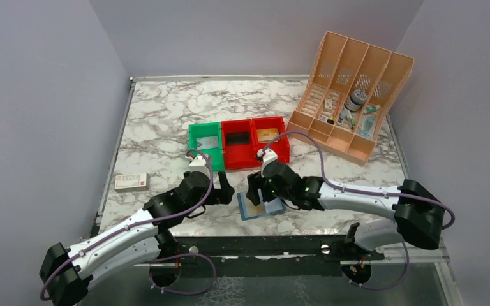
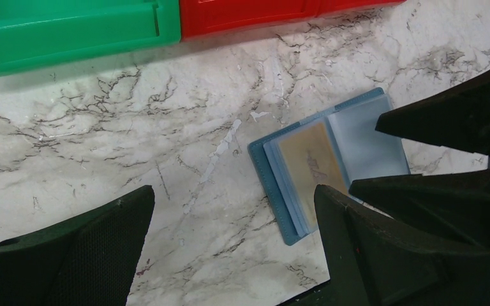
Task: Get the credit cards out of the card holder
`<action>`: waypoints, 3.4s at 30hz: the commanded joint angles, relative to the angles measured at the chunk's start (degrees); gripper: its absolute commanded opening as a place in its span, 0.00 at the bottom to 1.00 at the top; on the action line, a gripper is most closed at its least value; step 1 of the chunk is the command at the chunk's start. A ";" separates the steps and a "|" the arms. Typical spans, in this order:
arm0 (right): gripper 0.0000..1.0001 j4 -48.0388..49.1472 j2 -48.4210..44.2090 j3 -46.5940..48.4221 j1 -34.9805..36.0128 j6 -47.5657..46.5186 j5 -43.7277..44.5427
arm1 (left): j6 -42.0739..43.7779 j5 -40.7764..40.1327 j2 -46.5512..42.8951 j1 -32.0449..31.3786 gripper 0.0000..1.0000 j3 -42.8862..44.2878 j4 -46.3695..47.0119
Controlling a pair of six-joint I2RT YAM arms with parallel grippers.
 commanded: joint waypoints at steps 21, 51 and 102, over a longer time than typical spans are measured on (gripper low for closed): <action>0.70 -10.99 17.83 11.04 7.95 9.84 14.12 | -0.26 -2.20 -1.18 0.28 0.99 1.09 -1.20; 0.24 -0.75 16.64 6.32 6.63 8.68 10.21 | 1.03 0.99 0.40 0.32 0.99 0.34 -0.26; 0.01 29.79 17.72 -14.67 -10.33 18.89 -17.13 | 2.94 20.74 24.97 0.37 0.40 -1.21 26.06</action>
